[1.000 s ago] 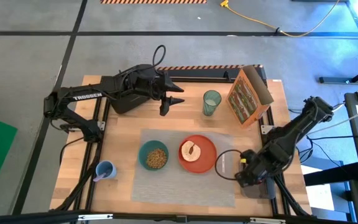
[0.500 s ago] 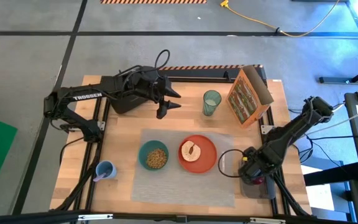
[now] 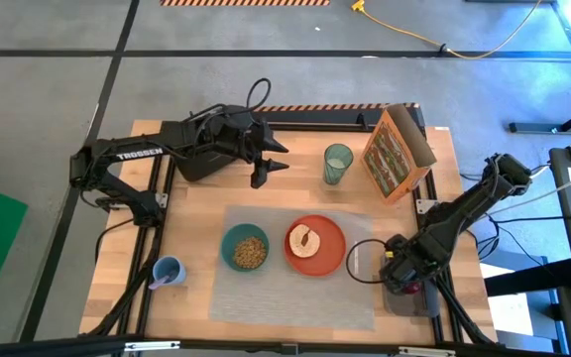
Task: Arrange a breakfast setting
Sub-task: Put the apple into the orange plate
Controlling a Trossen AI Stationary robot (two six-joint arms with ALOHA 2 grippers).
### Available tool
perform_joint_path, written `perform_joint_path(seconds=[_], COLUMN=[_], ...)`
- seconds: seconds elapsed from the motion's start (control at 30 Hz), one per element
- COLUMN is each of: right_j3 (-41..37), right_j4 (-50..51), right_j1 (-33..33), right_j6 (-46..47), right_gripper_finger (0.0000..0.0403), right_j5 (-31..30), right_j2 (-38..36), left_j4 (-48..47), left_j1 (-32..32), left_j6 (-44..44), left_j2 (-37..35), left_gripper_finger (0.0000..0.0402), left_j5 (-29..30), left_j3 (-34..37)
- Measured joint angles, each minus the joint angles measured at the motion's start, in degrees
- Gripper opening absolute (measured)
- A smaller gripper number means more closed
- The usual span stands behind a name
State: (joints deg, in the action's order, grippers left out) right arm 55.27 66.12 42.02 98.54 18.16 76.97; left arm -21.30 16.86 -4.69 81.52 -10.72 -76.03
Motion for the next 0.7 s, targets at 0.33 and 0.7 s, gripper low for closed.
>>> perform_joint_path(seconds=[0.33, 0.7], right_j3=[0.0, 0.0], right_j4=[1.7, 1.4], right_j1=[0.0, 0.0], right_j6=[0.6, 1.2], right_gripper_finger=[0.0083, 0.0083], right_j5=[-0.1, 1.0], right_j2=[0.0, 0.0], left_j4=[-0.1, -1.9], left_j1=[0.0, 0.0], left_j6=[0.0, 0.0], left_j2=[0.0, 0.0], left_gripper_finger=[0.0209, 0.0209], left_j5=[0.0, 0.0], left_j3=[0.0, 0.0])
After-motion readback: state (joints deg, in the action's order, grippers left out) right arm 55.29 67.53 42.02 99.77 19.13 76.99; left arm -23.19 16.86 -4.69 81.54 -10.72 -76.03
